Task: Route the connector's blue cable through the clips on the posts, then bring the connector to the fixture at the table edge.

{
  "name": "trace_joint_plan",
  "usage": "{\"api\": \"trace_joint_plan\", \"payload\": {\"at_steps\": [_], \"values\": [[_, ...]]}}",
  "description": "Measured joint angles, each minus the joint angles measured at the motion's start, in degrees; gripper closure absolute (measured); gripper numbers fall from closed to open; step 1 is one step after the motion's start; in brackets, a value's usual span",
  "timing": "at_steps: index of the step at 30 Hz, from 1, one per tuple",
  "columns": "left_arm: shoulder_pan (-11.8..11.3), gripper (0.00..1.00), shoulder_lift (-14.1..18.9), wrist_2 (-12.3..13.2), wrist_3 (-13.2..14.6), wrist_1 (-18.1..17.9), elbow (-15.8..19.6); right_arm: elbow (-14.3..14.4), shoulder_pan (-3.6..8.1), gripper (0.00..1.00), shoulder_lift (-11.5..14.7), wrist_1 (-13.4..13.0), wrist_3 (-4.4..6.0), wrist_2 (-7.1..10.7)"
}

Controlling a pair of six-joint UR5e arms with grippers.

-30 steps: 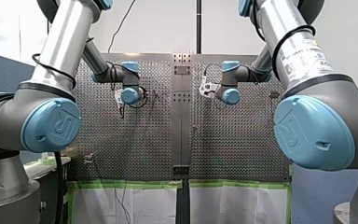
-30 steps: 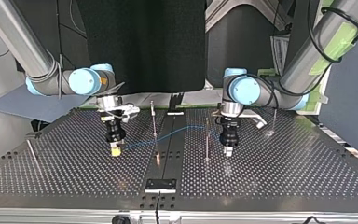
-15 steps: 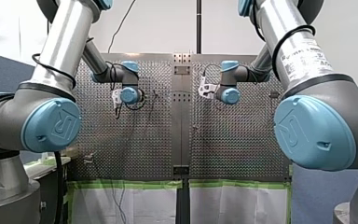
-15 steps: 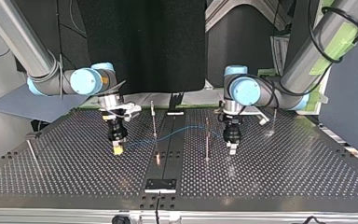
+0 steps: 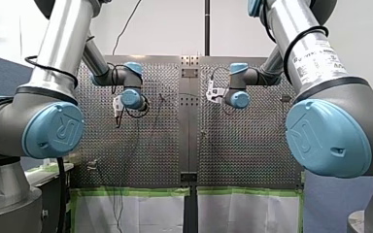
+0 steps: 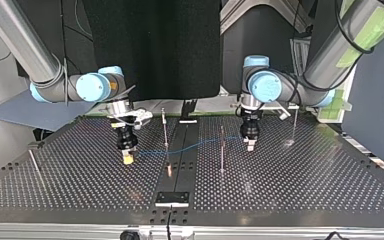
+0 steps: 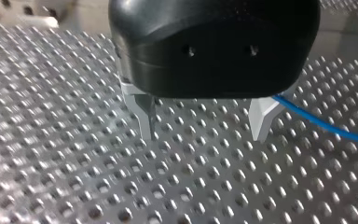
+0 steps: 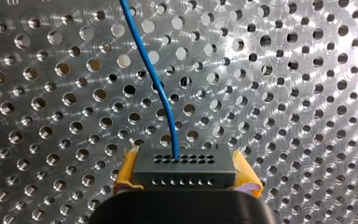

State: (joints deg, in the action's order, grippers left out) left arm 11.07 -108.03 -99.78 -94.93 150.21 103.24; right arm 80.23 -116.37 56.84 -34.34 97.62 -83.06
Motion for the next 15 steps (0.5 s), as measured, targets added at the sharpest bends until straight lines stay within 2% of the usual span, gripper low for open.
{"api": "trace_joint_plan", "payload": {"at_steps": [5,9,15], "values": [[0.3,0.00,2.1,2.1,-2.0,-1.8,2.1,0.0,-0.10,1.00,0.0,0.1,0.03,0.00],[0.7,0.00,4.0,4.0,-3.9,-1.7,4.0,0.0,-0.13,1.00,0.0,0.5,0.00,0.01],[1.3,0.00,7.1,6.5,-4.6,-1.4,7.1,0.0,-0.16,1.00,0.0,0.8,-0.02,0.00]]}}
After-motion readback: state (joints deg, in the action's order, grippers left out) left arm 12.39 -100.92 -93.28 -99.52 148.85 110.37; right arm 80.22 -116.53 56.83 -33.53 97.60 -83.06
